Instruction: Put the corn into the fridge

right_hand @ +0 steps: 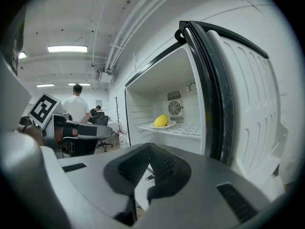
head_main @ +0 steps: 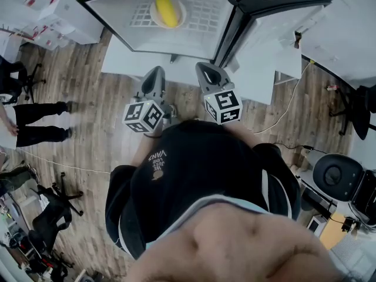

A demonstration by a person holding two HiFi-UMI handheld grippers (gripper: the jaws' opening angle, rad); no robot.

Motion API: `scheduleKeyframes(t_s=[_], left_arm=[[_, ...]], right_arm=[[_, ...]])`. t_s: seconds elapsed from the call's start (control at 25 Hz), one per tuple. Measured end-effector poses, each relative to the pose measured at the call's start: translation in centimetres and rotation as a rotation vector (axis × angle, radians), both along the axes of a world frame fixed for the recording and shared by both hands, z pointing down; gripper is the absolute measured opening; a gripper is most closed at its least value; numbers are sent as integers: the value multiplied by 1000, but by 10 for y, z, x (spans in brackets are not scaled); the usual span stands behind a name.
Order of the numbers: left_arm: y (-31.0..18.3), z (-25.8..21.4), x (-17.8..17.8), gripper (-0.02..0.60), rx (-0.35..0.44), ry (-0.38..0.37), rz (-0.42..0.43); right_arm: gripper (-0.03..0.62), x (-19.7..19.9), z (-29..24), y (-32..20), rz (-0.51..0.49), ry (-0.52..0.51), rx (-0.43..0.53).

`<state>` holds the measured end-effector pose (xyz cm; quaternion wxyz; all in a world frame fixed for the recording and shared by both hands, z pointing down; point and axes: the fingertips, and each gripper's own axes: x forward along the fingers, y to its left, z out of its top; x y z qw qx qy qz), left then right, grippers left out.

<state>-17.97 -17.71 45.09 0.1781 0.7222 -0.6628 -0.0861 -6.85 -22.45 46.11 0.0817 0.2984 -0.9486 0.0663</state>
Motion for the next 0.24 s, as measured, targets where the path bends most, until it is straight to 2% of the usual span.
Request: scheduleKeyframes(t_s=[0.24], left_arm=[[-1,0,2,17,5,-3,-2]], right_arm=[[12,2,0,-1,2,3,6]])
